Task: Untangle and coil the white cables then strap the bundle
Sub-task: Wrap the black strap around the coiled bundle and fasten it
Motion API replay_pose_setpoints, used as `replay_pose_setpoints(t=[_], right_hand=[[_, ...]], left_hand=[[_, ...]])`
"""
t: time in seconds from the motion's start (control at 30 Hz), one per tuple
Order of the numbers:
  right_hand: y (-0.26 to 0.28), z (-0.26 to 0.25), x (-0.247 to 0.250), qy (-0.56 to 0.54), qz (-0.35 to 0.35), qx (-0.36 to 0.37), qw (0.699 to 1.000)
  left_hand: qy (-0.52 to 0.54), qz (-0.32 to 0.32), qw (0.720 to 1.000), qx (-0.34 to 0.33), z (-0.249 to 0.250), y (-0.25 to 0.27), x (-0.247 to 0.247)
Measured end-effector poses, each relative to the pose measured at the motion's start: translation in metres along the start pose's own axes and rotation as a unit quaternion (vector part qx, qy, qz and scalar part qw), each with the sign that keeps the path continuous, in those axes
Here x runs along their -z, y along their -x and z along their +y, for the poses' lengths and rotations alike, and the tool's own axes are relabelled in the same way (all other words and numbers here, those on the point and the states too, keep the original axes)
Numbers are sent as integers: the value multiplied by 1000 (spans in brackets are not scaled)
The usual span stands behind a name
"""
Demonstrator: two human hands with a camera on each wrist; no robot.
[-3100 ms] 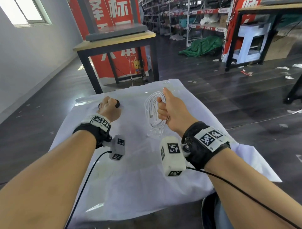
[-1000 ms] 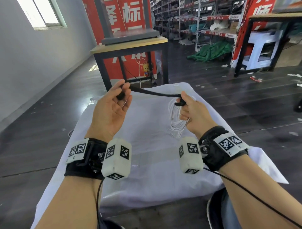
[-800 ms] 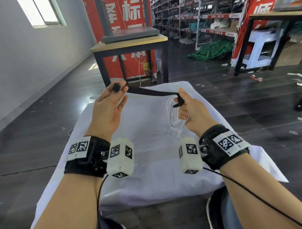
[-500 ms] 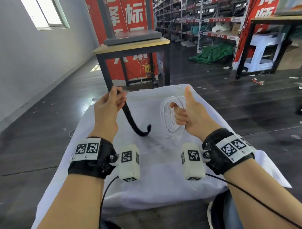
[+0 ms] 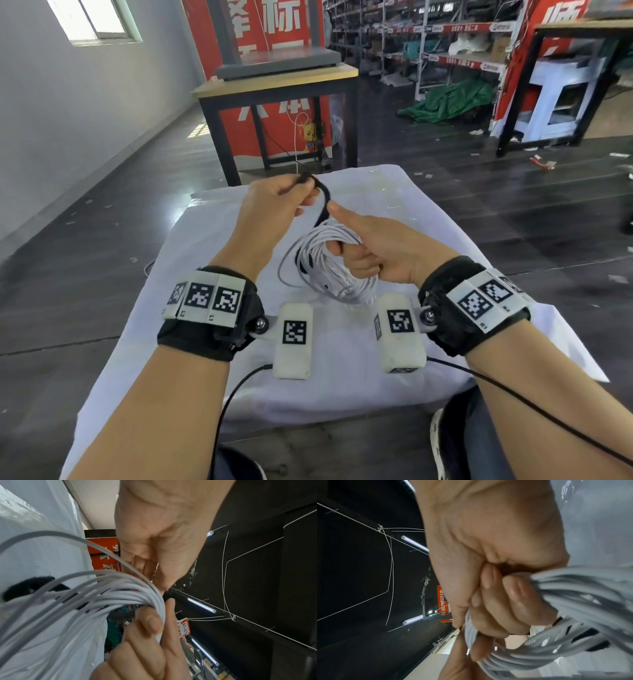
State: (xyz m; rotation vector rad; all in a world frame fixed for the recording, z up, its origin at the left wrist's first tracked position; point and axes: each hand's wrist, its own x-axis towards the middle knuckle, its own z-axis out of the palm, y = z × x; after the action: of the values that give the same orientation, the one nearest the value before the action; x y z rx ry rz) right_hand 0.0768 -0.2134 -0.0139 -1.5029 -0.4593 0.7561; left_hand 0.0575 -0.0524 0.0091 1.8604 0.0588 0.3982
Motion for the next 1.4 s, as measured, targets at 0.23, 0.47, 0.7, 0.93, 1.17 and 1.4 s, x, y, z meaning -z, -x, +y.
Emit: replay_pose_setpoints(t=[0.23, 0.47, 0.7, 0.93, 1.17, 1.4], right_hand=[[-1, 0, 4, -53, 48, 0, 997], [-5, 2, 9, -151, 121, -17, 981], [-5, 3, 11, -144, 151, -13, 978], [-6, 4, 8, -123, 134, 4, 983], [-4, 2, 7, -127, 157, -2, 979], [-2, 2, 6, -123, 162, 0, 979]], left_hand=[[-90, -136, 987, -15, -3, 10, -11], [-165, -132, 975, -69, 0, 20, -18], [-118, -184, 975, -35, 0, 19, -16], [-24, -142, 989, -21, -6, 13, -16], [-13, -56, 996, -61, -4, 16, -19], [-112, -97, 986, -82, 0, 14, -12]])
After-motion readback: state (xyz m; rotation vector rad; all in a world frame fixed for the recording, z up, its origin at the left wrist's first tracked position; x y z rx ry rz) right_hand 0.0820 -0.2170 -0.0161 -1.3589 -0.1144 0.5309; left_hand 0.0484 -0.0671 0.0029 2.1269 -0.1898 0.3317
